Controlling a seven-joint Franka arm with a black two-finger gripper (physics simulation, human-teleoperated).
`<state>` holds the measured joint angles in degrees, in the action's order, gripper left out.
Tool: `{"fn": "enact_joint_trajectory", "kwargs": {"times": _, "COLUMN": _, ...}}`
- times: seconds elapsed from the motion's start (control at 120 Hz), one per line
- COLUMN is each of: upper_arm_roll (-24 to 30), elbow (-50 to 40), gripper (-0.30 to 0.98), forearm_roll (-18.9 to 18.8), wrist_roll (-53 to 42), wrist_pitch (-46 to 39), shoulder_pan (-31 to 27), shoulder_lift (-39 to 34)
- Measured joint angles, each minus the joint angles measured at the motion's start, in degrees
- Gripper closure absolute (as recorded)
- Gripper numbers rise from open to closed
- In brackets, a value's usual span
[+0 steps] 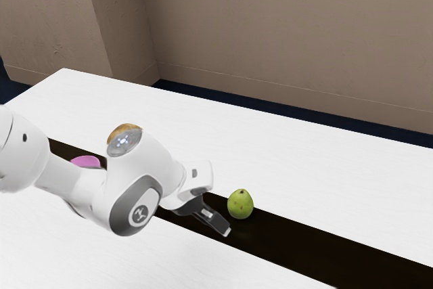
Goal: Place the pear in the bowl.
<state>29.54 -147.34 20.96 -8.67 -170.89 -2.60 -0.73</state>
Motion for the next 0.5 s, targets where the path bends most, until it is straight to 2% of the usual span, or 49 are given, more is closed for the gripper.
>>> {"fn": "enact_joint_trajectory", "kwargs": {"times": 0.5, "upper_arm_roll": -2.6, "elbow": 7.1, "gripper": 0.00, "forearm_roll": 0.1, "wrist_roll": -9.4, "wrist_pitch": -4.0, "shoulder_pan": -0.6, "shoulder_lift": 8.6}}
